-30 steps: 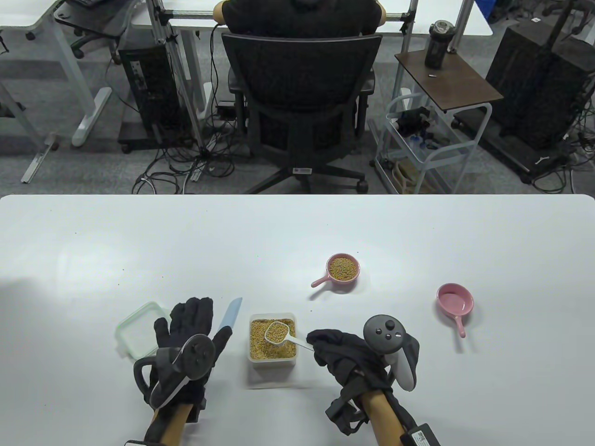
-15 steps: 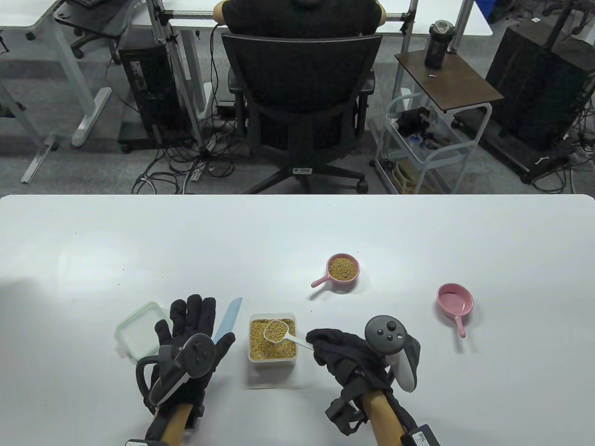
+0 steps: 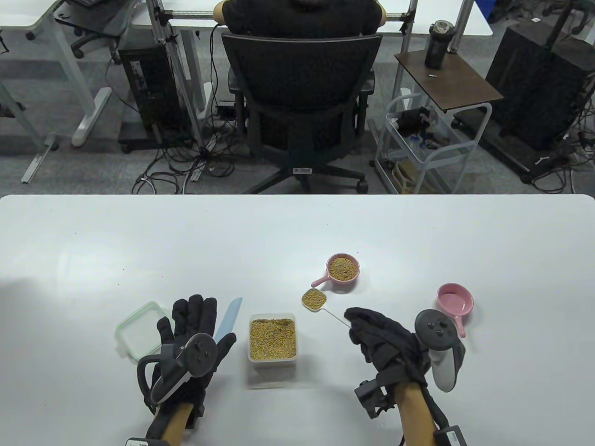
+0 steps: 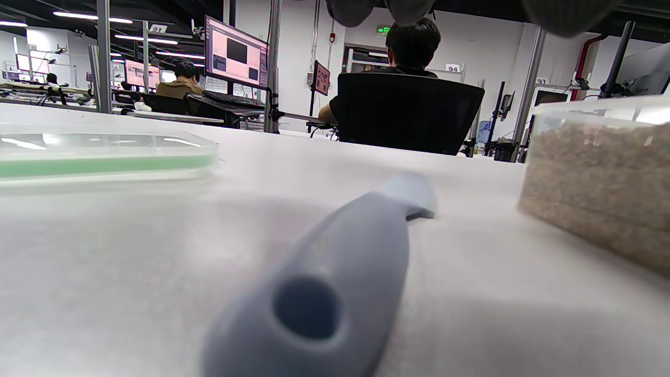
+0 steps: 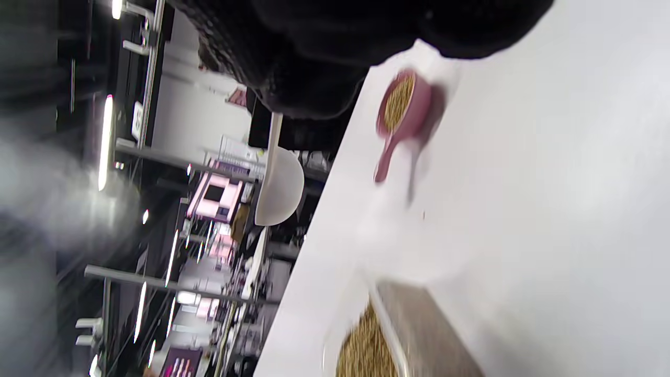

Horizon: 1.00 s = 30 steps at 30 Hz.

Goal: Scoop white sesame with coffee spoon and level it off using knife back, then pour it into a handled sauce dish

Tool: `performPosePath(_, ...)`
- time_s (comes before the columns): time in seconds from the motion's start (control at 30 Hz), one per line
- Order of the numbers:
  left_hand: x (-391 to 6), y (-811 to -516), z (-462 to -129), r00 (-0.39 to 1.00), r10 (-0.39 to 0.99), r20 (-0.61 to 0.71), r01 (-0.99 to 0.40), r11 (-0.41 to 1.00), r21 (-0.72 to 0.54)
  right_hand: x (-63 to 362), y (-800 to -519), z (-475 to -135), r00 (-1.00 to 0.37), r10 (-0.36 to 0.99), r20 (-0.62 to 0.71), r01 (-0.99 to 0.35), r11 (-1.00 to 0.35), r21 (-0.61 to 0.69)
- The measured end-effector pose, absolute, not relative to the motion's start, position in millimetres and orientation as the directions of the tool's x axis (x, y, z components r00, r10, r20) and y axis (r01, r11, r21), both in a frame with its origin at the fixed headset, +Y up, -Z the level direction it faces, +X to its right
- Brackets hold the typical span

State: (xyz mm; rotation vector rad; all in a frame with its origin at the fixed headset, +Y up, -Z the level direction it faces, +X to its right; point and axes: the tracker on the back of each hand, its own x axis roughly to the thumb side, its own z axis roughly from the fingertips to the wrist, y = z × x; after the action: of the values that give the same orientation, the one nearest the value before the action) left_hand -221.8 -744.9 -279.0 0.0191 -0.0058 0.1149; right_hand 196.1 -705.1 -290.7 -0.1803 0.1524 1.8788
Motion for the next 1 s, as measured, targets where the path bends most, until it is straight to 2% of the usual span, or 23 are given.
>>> performPosePath(0.23, -222.5, -744.5, -279.6, 0.992, 0.126, 0.004, -0.127, 0.992, 0.013, 267.4, -694.3, -280.6, -0.230, 0.932, -0.281, -0.923, -0.301, -0.241)
performPosePath(0.47, -222.8, -745.2, -281.2, 0.992, 0.130, -0.001, -0.130, 0.991, 0.013, 311.9, -710.5, -273.1, -0.143, 0.908, -0.393, -0.851, -0.316, -0.420)
performPosePath(0.8, -223.0, -745.7, -282.4, 0.991, 0.132, -0.004, -0.132, 0.991, 0.005, 328.7, -735.2, -273.7, -0.154, 0.829, -0.538, -0.752, -0.452, -0.480)
performPosePath(1.0, -223.3, -746.2, -282.7, 0.991, 0.133, -0.004, -0.133, 0.991, -0.002, 325.1, -733.3, -276.1, -0.280, 0.729, -0.624, -0.638, -0.627, -0.446)
